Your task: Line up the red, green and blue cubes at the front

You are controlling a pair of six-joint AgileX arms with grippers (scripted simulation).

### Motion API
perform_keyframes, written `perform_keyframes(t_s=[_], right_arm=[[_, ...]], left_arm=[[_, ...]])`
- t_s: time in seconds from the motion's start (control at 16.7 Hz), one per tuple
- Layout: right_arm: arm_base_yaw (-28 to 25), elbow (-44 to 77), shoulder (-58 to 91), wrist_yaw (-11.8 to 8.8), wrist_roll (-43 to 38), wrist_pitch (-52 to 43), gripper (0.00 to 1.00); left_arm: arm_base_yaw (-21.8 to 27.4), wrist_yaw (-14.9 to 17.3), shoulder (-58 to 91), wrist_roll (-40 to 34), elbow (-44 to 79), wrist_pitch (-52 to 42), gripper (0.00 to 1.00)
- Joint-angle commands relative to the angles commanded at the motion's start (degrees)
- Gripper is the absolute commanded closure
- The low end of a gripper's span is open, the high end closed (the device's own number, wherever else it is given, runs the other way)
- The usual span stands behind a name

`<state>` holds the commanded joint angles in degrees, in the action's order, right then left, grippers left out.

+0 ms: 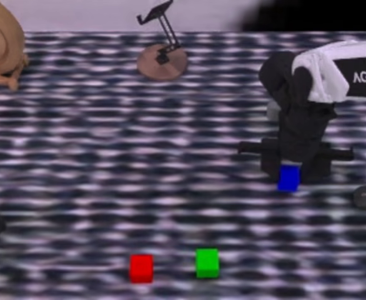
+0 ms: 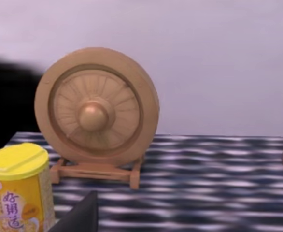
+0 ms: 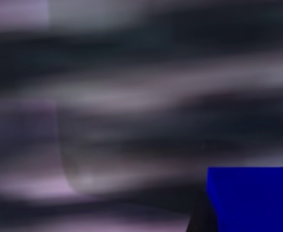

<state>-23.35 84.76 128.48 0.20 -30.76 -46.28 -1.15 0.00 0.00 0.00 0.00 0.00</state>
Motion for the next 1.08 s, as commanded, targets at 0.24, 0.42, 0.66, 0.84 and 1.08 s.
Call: perform_keyframes(t_s=[0.24, 0.42, 0.66, 0.84, 1.08], right_arm=[[0.0, 0.0, 0.0, 0.0, 0.0, 0.0, 1.00], [0.2, 0.3, -1.4, 0.6, 0.4, -0.7, 1.00], [0.0, 2.9, -2.9, 0.6, 0.3, -4.8, 1.00], [-0.2, 6.1, -5.4, 0.6, 0.4, -11.1, 1.00], [-0.3, 8.0, -7.1, 0.5, 0.5, -14.1, 1.00]], left_arm=[[0.0, 0.0, 0.0, 0.0, 0.0, 0.0, 0.00], [0.0, 0.0, 0.0, 0.0, 0.0, 0.0, 0.00], [0.0, 0.0, 0.0, 0.0, 0.0, 0.0, 0.00], [0.0, 0.0, 0.0, 0.0, 0.0, 0.0, 0.00], [0.0, 0.0, 0.0, 0.0, 0.0, 0.0, 0.00]])
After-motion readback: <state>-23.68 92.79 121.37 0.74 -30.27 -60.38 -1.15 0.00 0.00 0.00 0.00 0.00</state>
